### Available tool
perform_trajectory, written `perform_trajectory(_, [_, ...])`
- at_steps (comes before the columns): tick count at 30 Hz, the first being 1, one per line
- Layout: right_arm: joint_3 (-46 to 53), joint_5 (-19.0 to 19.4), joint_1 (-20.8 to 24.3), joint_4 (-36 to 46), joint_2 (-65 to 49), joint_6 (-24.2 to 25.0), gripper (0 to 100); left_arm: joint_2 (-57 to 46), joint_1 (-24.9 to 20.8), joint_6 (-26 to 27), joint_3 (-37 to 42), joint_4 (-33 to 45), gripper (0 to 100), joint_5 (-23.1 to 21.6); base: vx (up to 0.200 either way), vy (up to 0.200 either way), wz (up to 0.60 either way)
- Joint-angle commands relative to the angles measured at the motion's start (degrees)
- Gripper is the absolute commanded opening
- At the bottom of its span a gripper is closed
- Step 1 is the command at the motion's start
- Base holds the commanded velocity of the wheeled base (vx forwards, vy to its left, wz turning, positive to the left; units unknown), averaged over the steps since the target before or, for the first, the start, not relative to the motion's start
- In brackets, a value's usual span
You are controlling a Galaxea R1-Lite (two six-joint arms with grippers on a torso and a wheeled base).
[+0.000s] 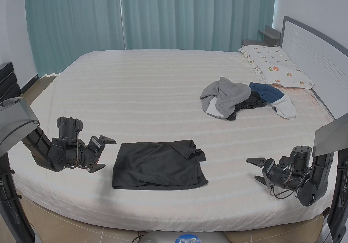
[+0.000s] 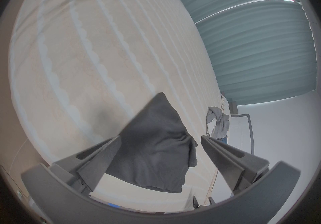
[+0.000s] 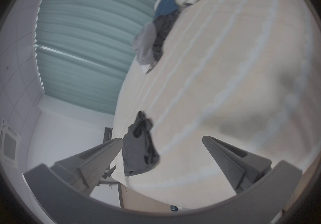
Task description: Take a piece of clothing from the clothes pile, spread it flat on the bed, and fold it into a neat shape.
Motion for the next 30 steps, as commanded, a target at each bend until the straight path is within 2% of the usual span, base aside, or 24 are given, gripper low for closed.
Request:
perform_trajectory(1, [-4.40,0.54,4.13,-0.17,-0.83,-1.23,100,1.95,0.54,0.07,-0.34,-0.19,100,0.01,0.000,0.200,0.00])
perform_trajectory(4, [-7.48,0.80,5.80,0.36,0.23,-1.76,100,2.13,0.36,0.25,-0.34,-0.19,100,0.10,0.000,0.200,0.00])
perform_trajectory(5, [-10.64,0.80,7.64,1.86,1.64,-2.55,100,2.39,0.19,0.95,-0.25,-0.28,100,0.19,0.000,0.200,0.00])
perform_trajectory(10, [-15.30,1.85,9.84,6.78,2.95,-5.54,100,2.48,0.10,1.48,-0.25,-0.28,100,0.36,0.000,0.200,0.00])
perform_trajectory(12, [-14.78,3.17,9.84,6.69,4.10,-5.98,100,2.74,0.10,1.57,-0.34,-0.28,100,0.54,0.000,0.200,0.00])
perform_trajectory(17, [-11.26,3.08,9.23,5.28,3.66,-11.43,100,2.92,-0.16,2.45,-0.25,-0.19,100,0.71,0.000,0.200,0.00])
perform_trajectory(23, [-9.15,3.08,7.03,4.40,1.99,-18.02,100,3.18,-0.43,3.50,0.10,-0.28,100,0.89,0.000,0.000,0.00])
perform_trajectory(30, [-8.36,3.08,5.89,4.40,3.04,-21.10,100,3.18,-0.43,3.50,0.28,-0.28,100,0.89,0.000,0.000,0.00])
